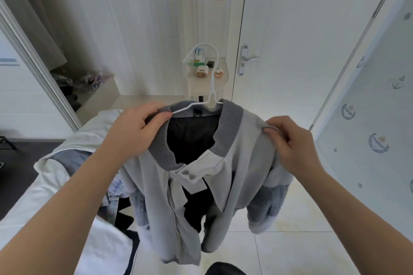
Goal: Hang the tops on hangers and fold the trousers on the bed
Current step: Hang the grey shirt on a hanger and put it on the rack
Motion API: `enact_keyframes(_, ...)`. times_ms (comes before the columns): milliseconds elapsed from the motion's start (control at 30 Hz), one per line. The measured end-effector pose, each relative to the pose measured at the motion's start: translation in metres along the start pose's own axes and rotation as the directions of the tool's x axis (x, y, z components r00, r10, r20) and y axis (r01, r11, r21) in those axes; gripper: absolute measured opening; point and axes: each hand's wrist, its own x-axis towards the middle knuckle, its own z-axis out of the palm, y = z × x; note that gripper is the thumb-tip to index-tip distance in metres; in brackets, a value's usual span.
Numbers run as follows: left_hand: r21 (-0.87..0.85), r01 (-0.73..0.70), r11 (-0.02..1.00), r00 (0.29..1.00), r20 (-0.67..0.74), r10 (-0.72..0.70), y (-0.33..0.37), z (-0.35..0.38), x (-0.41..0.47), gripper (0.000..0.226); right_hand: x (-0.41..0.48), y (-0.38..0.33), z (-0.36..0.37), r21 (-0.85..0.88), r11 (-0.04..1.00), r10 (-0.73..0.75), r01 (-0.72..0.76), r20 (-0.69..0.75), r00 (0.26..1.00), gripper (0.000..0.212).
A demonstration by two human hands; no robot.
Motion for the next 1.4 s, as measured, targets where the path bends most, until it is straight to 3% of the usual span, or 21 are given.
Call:
enact_keyframes(267,0.105,-0.068,0.992,0.996,0.067,0.062,0.002,-0.003,0.0,0.035,0.022,-0.018,-0.021,-0.038,0.999,-0.029,0.027,-0.071,0.997,0.015)
enact_keyframes(333,0.135,-0.094,0.986,0.992,0.101,0.081,0.006,-0.004,0.003,0.038,0.038,-0.023,-0.026,-0.032,0.998,0.05,-0.052,-0.053,0.997,0.014)
enact_keyframes(400,0.154,-0.102,0.983,0.99,0.111,0.086,0.009,-0.005,0.006,0.043,0.055,-0.02,-0.029,-0.125,0.963,0.257,-0.238,0.171,0.951,0.019)
enact_keyframes(467,0.109,-0.07,0.992,0.997,0.052,0.064,0.007,-0.006,0.008,0.045,0.06,-0.013,-0.029,-0.273,0.911,0.401,-0.309,0.421,0.813,0.024)
enact_keyframes(533,0.072,-0.041,0.997,0.999,-0.018,0.042,0.002,-0.007,0.011,0.041,0.053,-0.008,-0.028,-0.239,0.919,0.395,-0.315,0.532,0.749,0.025)
enact_keyframes(667,0.061,0.0,0.998,0.994,-0.112,0.007,-0.008,-0.006,0.025,0.035,0.029,-0.009,-0.019,-0.023,0.961,0.236,-0.275,0.588,0.774,0.027)
enact_keyframes(833,0.121,0.099,0.988,0.986,-0.145,-0.081,-0.013,-0.002,0.048,0.045,0.026,-0.01,-0.011,-0.021,0.991,0.129,-0.13,0.346,0.929,0.033)
enact_keyframes(1000,0.149,0.178,0.973,0.98,-0.119,-0.161,-0.004,-0.008,0.083,0.065,0.06,-0.041,-0.02,0.053,0.99,0.093,-0.128,0.43,0.898,0.029)
enact_keyframes(1133,0.102,0.22,0.97,0.961,-0.196,-0.198,-0.009,-0.019,0.13,0.064,0.097,-0.063,-0.014,0.228,0.934,0.165,-0.274,0.404,0.9,0.024)
enact_keyframes(1267,0.053,0.131,0.99,0.968,-0.224,-0.116,-0.038,-0.034,0.178,0.043,0.141,-0.079,0.008,0.363,0.844,0.275,-0.395,0.341,0.899,0.029)
enact_keyframes(1400,-0.108,0.09,0.99,0.971,-0.211,-0.111,-0.057,-0.06,0.219,0.026,0.201,-0.111,0.037,0.439,0.836,0.246,-0.33,0.238,0.94,0.025)
